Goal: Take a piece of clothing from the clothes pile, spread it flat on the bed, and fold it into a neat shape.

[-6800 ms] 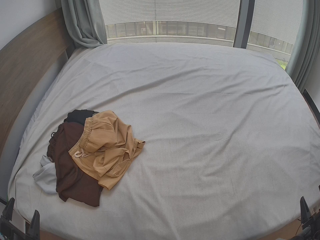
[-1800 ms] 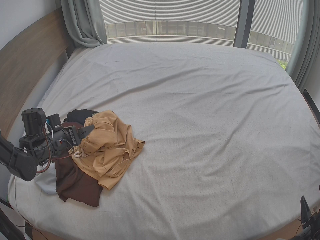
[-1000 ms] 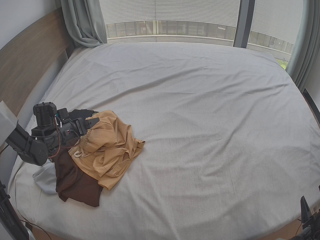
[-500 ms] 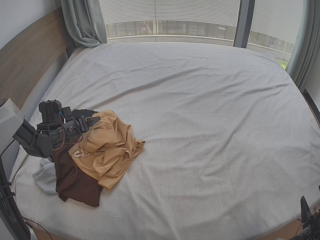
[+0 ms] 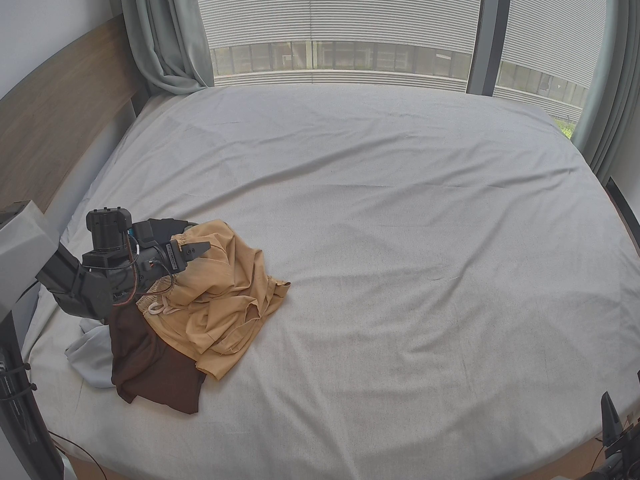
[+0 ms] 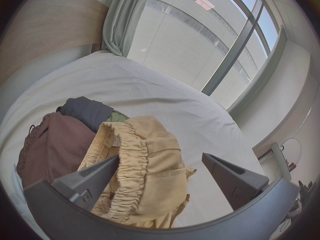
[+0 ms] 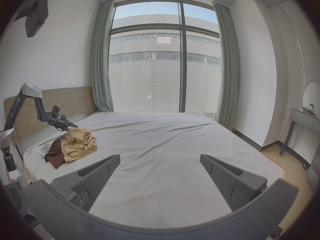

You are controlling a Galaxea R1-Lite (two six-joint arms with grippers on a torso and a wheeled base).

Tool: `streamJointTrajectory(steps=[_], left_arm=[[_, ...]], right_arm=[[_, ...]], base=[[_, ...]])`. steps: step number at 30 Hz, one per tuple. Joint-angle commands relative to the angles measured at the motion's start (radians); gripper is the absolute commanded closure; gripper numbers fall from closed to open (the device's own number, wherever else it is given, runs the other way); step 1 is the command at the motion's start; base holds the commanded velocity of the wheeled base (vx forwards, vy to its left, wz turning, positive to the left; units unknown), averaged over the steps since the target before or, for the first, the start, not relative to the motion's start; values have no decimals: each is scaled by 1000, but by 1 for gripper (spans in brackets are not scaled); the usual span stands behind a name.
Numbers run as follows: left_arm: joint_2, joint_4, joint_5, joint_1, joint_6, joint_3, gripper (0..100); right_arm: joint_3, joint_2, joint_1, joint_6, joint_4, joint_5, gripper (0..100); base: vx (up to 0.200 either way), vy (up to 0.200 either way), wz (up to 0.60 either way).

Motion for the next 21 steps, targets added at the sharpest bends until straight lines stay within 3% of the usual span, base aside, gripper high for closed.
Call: streamJointTrajectory(steps=[1,19,20,21], left_arm=[[4,0,-8,-3,0,4,0],[38,-33,-19,-15,-37,-27,0],[38,-33,-19,-15,-37,-25,100],[46,-34,-19,-15,-35,-25,100]], right_arm=[[18,-12,0,-1,0,0,0],[18,-12,0,2,0,0,0],[18,-12,0,2,0,0,0],[18,-12,0,4,0,0,0]], base=[[0,0,0],[0,0,0],[0,0,0],[0,0,0]])
